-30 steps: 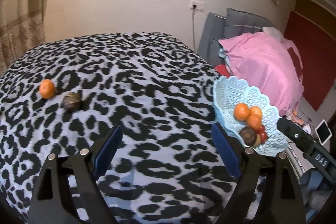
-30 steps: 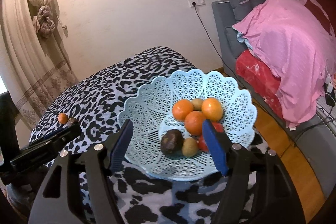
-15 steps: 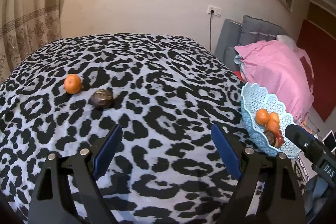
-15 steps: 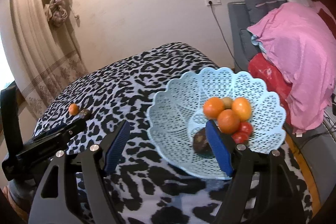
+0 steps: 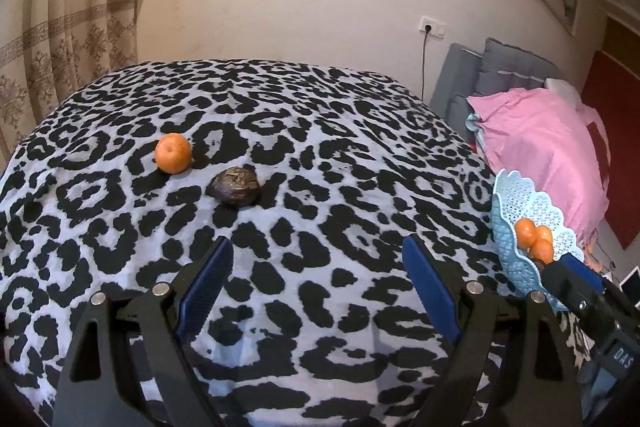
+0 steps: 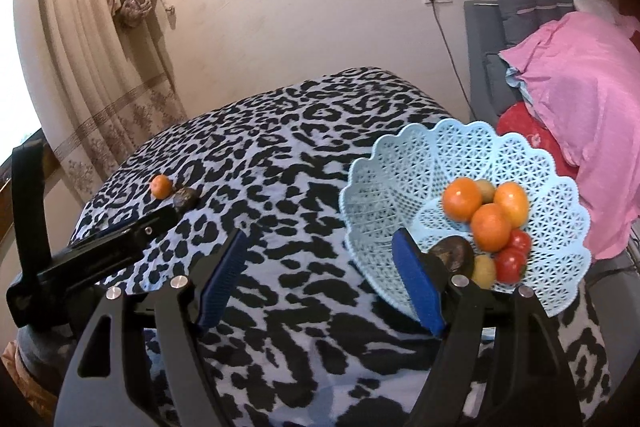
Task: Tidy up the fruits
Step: 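Withdraw both open grippers from the basket toward the remaining fruit, then close the left gripper on the mandarin orange on the bedspread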
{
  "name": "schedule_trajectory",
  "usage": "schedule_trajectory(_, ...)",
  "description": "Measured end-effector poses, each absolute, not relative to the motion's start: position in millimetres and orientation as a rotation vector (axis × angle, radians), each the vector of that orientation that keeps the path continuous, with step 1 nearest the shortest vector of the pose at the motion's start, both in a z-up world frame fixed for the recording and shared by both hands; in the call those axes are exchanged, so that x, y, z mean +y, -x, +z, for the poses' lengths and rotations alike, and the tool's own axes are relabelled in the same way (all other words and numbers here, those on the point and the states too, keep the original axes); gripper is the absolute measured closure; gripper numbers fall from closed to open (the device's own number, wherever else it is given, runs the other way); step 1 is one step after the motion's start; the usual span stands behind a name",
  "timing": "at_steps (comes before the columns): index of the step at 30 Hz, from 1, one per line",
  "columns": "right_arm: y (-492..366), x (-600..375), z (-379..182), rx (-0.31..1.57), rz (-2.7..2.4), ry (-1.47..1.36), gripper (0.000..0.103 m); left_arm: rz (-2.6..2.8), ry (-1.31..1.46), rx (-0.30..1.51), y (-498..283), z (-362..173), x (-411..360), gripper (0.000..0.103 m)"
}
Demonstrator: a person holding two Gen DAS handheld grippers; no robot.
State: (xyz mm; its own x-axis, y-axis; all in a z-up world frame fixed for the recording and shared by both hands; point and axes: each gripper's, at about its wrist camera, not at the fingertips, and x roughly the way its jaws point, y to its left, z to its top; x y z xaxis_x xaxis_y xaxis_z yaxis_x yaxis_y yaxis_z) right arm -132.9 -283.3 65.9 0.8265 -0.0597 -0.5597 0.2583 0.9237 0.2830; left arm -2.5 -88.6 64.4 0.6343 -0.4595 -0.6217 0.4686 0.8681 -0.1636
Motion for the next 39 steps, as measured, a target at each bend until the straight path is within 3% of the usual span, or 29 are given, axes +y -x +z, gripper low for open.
schedule_trajectory(3, 128, -277, 63, 0.593, -0.147, -0.361, 0.021, -0.522, -0.014, 0.714, -1, 62, -86, 0.017)
schedule_trajectory(27, 99, -238, 31, 0.713, -0.004, -0.347, 0.021, -0.317, 0.117, 0.782, -98, 54, -20, 0.017)
schedule_trajectory(37, 96, -238, 29, 0.722, -0.006, -0.346, 0.021, -0.246, 0.094, 0.795, -147, 43, -25, 0.017)
schedule_trajectory(39, 96, -238, 29, 0.722, -0.006, -0.343, 0.021, -0.241, 0.091, 0.805, -155, 40, -28, 0.021)
